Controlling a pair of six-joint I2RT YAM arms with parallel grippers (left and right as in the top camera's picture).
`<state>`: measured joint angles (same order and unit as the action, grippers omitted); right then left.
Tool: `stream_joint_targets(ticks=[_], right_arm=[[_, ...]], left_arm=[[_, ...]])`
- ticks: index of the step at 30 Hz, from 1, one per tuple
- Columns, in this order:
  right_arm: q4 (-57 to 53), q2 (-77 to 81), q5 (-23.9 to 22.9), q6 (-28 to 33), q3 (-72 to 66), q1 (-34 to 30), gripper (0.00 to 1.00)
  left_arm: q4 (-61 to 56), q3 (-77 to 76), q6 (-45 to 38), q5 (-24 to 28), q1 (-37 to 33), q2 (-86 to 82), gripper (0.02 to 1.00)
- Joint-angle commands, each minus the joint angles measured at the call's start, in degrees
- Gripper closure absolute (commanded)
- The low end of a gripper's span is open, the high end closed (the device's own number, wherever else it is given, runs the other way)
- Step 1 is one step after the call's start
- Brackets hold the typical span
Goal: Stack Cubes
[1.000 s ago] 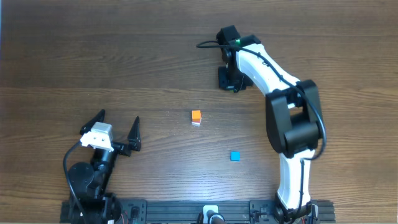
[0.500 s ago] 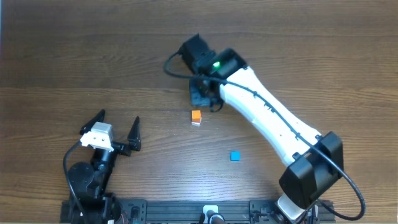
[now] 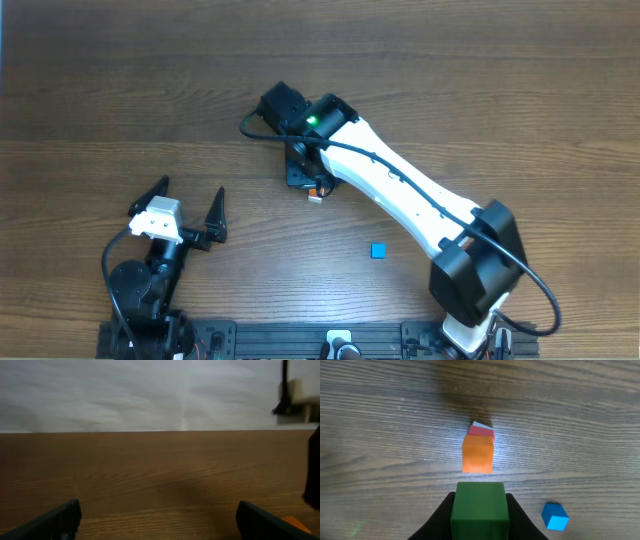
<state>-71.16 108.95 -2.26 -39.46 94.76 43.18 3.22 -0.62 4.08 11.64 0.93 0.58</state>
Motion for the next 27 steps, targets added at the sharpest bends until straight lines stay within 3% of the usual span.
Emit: stream_joint_targets(ticks=[1, 27], right_arm=[[0.3, 2.8, 0.3, -1.7, 0.8, -0.1, 0.991], [1.9, 6.1, 0.3, -1.7, 0.8, -0.6, 0.989]], left_arm=[[0.0, 0.3, -0.7, 0.5, -0.3, -0.4, 0.018], [0.0, 0.3, -0.7, 0.5, -0.3, -0.4, 0.018]])
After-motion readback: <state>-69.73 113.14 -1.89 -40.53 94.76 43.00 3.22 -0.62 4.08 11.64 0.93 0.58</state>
